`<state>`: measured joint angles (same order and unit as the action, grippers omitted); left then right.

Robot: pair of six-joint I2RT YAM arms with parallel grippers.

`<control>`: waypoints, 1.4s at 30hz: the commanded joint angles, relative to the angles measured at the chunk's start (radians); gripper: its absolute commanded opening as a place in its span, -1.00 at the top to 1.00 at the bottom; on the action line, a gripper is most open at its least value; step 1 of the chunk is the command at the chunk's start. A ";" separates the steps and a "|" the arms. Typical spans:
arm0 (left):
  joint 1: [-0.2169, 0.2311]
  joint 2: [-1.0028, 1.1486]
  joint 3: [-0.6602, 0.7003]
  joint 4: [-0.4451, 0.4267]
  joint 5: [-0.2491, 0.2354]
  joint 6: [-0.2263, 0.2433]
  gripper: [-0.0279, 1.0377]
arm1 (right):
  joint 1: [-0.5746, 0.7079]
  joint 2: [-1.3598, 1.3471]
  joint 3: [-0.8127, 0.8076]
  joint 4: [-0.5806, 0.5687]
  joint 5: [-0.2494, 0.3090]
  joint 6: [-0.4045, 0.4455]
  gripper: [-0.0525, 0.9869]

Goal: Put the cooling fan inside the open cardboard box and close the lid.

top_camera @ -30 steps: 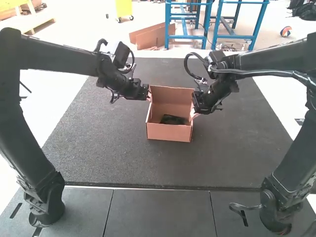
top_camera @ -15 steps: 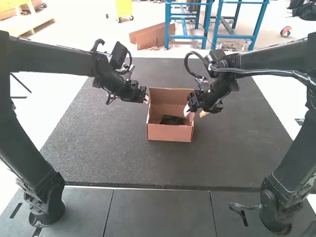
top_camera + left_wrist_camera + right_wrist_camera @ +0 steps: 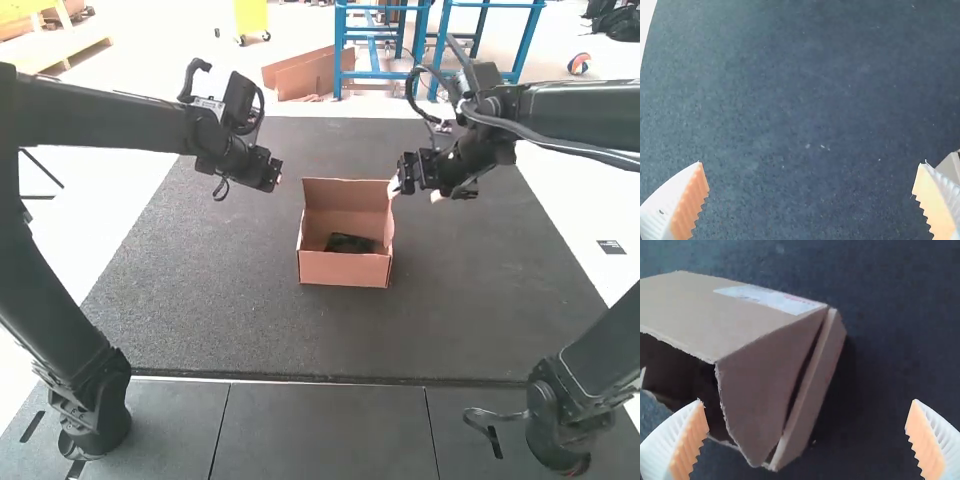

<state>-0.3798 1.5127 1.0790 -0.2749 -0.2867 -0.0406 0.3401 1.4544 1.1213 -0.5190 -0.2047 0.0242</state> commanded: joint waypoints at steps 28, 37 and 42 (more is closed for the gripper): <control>-0.137 0.060 0.200 0.062 0.089 0.019 -0.87 | -0.144 -0.088 0.026 0.020 0.183 -0.073 -0.84; -0.139 0.124 0.240 0.062 0.109 0.001 -0.87 | -0.197 -0.074 0.046 -0.022 0.163 -0.076 -0.84; -0.140 0.132 0.239 0.034 0.118 -0.008 -0.87 | -0.199 -0.074 0.044 -0.029 0.159 -0.076 -0.84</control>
<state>-0.5110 1.6482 1.2804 -0.2352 -0.1860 -0.0326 0.1528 1.3739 1.1378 -0.5472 -0.0299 -0.0528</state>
